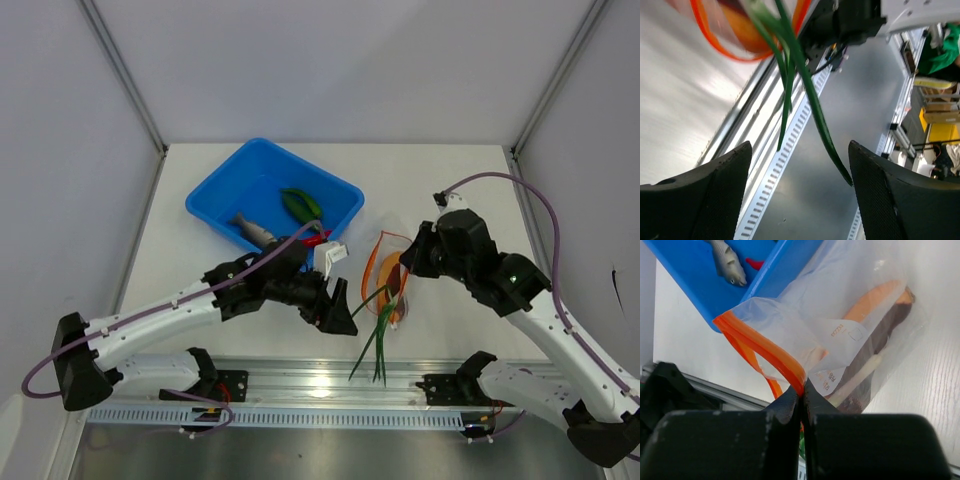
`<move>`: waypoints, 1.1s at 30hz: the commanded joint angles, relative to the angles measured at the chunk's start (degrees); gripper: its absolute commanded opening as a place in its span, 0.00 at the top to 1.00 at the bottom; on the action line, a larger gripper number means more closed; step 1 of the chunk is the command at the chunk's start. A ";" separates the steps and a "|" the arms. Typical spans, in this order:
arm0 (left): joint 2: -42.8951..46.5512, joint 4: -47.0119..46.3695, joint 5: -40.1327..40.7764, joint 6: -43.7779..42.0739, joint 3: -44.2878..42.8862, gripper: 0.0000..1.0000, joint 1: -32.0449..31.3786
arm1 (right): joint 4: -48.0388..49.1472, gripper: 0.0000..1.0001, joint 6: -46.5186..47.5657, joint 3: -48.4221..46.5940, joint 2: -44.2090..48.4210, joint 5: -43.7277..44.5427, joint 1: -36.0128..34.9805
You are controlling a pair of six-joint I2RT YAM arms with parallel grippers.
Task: Place the food in the zip-top bag and seal the zipper
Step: Adjust the fake vegetable in the zipper food storage bag.
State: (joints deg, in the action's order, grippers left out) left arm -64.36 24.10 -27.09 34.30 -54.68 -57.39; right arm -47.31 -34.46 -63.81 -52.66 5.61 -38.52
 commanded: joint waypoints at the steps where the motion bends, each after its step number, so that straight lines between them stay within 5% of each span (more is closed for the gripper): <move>1: 1.86 -4.49 1.07 1.99 1.67 0.19 -2.46 | 4.42 1.00 -0.88 -4.39 -0.86 2.13 -0.24; 14: -0.67 -15.03 19.60 5.33 5.72 0.16 -12.74 | 5.56 1.00 -7.01 -3.69 -0.60 7.04 -0.15; 17: -3.22 -16.79 20.86 5.95 5.19 0.26 -13.89 | 6.61 1.00 -8.78 -2.81 -0.51 8.45 -0.24; 19: -4.37 -17.85 21.12 5.95 4.84 0.48 -14.16 | 6.97 1.00 -9.84 -2.20 -0.51 8.98 -0.24; 22: -6.21 -20.31 18.66 6.04 4.75 0.59 -14.25 | 8.46 1.00 -10.37 -1.32 -0.33 9.16 -0.32; 25: -7.80 -21.63 17.78 6.30 4.84 0.51 -14.25 | 9.51 1.00 -10.37 -1.14 -0.51 9.07 -0.24; 26: -7.89 -22.07 17.78 6.48 5.19 0.32 -14.25 | 9.69 1.00 -10.45 -1.14 -0.60 8.98 -0.24; 27: -8.32 -21.99 18.04 6.65 5.28 0.26 -14.25 | 9.87 1.00 -10.45 -1.14 -0.68 8.81 -0.32; 33: -8.77 -16.55 24.18 8.14 3.87 0.26 -14.25 | 10.48 1.00 -10.45 -1.23 -0.16 8.28 -0.50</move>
State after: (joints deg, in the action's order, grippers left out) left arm -73.21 6.20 -7.03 41.04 -49.32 -71.29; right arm -40.84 -43.92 -64.51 -54.04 12.82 -38.59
